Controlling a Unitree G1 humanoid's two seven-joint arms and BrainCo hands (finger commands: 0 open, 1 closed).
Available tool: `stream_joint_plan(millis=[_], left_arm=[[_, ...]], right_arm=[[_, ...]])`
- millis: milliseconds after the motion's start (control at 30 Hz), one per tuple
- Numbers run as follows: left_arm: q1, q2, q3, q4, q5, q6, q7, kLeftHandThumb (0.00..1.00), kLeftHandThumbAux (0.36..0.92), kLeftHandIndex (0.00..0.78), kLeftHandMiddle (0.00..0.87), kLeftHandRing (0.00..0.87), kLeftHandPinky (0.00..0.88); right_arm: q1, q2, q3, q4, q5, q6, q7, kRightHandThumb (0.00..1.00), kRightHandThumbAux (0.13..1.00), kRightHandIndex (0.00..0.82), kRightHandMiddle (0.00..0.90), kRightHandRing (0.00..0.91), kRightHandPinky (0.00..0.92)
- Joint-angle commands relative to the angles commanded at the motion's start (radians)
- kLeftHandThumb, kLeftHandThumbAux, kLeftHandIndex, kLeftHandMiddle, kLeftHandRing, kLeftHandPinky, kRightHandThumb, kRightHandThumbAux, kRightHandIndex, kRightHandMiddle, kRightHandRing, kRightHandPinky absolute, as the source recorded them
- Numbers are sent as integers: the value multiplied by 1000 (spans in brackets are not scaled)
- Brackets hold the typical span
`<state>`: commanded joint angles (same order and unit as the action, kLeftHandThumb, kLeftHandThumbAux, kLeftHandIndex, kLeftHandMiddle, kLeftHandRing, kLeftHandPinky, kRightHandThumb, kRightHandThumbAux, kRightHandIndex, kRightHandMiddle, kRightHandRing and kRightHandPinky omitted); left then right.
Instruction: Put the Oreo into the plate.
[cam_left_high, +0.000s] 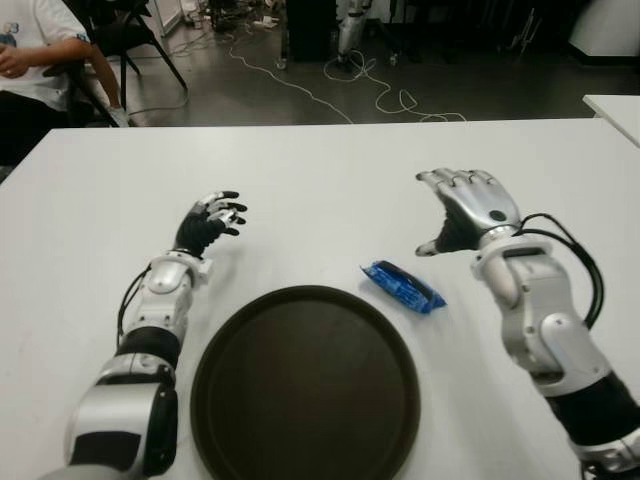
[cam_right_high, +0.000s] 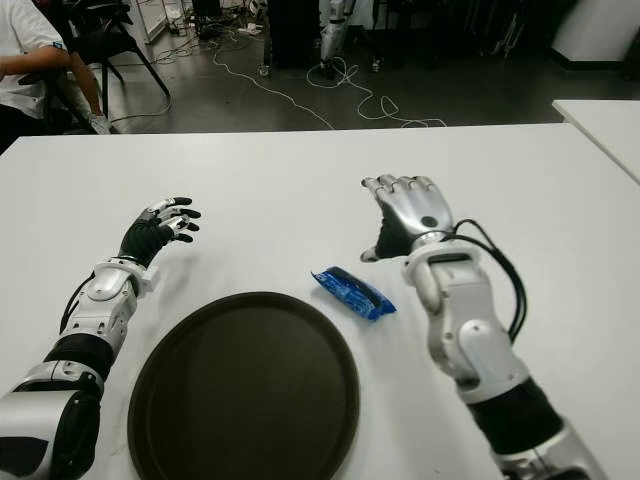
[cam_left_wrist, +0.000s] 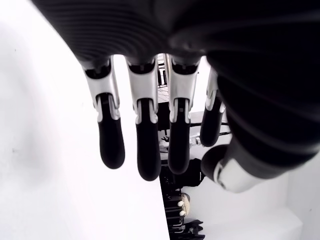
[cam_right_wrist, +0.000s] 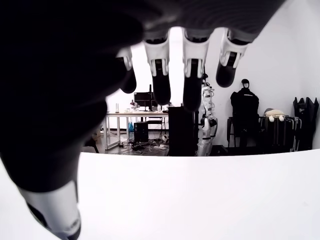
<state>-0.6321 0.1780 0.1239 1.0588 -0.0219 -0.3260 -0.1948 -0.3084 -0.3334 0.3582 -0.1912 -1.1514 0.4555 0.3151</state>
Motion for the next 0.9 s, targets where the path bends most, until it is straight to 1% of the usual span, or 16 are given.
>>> stream_joint_plan(millis=[133,200,400,467,700,767,900], left_arm=[[2,0,-2,-3,3,0,5,53,691,265,379,410,440],[2,0,-4,-4,6,0,9,51,694,266,378,407,435],[1,2,-6,-5,10,1,10,43,699,268,376,407,436],[1,2,-7,-5,12,1,12,44,705,271,378,409,437],[1,2,-11,-7,17,1,21,45,719,275,383,411,442],[1,2,-12,-7,17,1,22,43,716,272,380,408,435],[1,1,-12,-8,15,1,23,46,709,269,376,405,431]], right_arm=[[-1,29,5,6,-26,32,-4,0,777,160,233,254,287],[-2,39,7,9,-35,44,-3,0,774,185,251,273,303],[-3,58,15,12,-51,62,10,0,759,235,281,301,321],[-1,63,21,15,-56,63,10,0,742,253,290,311,336],[-4,57,43,22,-77,53,26,0,710,300,320,341,365],[-5,57,49,26,-83,53,28,0,704,314,335,358,380],[-3,56,59,24,-93,50,42,0,699,322,343,365,373]])
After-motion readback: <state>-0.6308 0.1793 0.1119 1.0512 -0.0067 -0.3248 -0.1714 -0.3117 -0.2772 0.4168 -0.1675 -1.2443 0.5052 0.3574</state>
